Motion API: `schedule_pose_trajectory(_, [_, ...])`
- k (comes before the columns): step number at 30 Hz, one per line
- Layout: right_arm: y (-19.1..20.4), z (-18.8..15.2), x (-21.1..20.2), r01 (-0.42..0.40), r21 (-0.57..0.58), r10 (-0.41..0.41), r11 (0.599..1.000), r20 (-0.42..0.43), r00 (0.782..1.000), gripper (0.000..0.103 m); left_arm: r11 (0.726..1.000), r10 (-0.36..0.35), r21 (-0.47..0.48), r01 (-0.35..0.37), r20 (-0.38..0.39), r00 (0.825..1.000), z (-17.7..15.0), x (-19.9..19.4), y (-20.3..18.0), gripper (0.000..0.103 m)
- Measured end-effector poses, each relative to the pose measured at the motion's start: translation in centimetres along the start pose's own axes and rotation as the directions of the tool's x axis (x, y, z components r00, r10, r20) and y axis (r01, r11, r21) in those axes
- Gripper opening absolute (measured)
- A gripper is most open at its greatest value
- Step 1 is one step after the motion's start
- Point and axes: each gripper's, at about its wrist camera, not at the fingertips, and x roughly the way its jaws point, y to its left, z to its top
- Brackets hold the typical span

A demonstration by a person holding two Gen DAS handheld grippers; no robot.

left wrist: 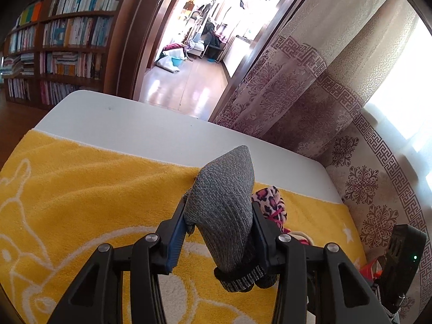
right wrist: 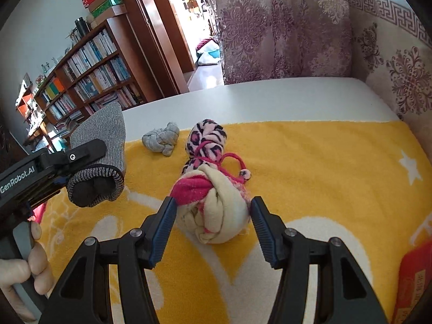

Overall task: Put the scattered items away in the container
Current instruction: 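Grasp the grey glove with the left gripper while the right gripper grasps the pink-white sock ball, then carry the grey glove and sock ball into the red tin box and release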

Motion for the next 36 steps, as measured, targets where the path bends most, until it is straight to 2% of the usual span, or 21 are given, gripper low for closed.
schedule_pose_trajectory(3, [0.6, 0.1, 0.9, -0.005, -0.012, 0.004, 1.000, -0.020, 1.000, 0.066, 1.000, -0.002, -0.001, 0.002, -0.009, 1.000, -0.2, 0.2, 0.1, 0.046])
schedule_pose_trajectory(5, [1.0, -0.1, 1.2, 0.000, -0.030, -0.001, 1.000, -0.027, 1.000, 0.062, 1.000, -0.004, -0.002, 0.004, -0.014, 1.000, -0.3, 0.4, 0.0, 0.046])
schedule_pose_trajectory(7, [1.6, -0.4, 0.8, 0.020, -0.058, -0.022, 0.998, -0.021, 1.000, 0.057, 1.000, -0.005, -0.003, 0.005, -0.016, 1.000, -0.4, 0.4, 0.0, 0.046])
schedule_pose_trajectory(11, [1.9, -1.4, -1.0, 0.025, -0.065, -0.025, 0.998, -0.007, 1.000, 0.056, 1.000, -0.011, 0.004, 0.011, -0.018, 1.000, -0.5, 0.3, -0.3, 0.046])
schedule_pose_trajectory(18, [0.8, -3.0, -7.2, 0.060, -0.043, -0.056, 0.997, 0.089, 0.994, 0.056, 0.999, -0.027, 0.038, 0.028, -0.018, 0.999, -0.8, 0.1, -1.8, 0.046])
schedule_pose_trajectory(23, [-2.1, -4.9, -14.1, 0.101, 0.018, -0.103, 0.995, 0.188, 0.977, 0.056, 0.997, -0.037, 0.069, 0.038, -0.022, 0.999, -1.3, 0.0, -3.1, 0.047])
schedule_pose_trajectory(27, [-6.2, -7.3, -19.9, 0.168, 0.117, -0.193, 0.979, 0.255, 0.947, 0.056, 0.993, -0.045, 0.108, 0.047, -0.020, 0.999, -1.7, -0.3, -4.5, 0.046])
schedule_pose_trajectory(29, [-8.4, -8.7, -22.8, 0.214, 0.174, -0.257, 0.961, 0.285, 0.924, 0.056, 0.991, -0.050, 0.126, 0.052, -0.020, 0.999, -1.9, -0.4, -5.2, 0.046])
schedule_pose_trajectory(34, [-12.9, -12.1, -28.7, 0.384, 0.266, -0.458, 0.884, 0.328, 0.826, 0.056, 0.979, -0.059, 0.195, 0.062, -0.016, 0.998, -2.8, -1.2, -7.6, 0.047])
schedule_pose_trajectory(36, [-14.7, -13.0, -29.9, 0.427, 0.297, -0.510, 0.854, 0.317, 0.800, 0.056, 0.972, -0.064, 0.224, 0.067, -0.019, 0.998, -3.4, -1.5, -8.8, 0.046])
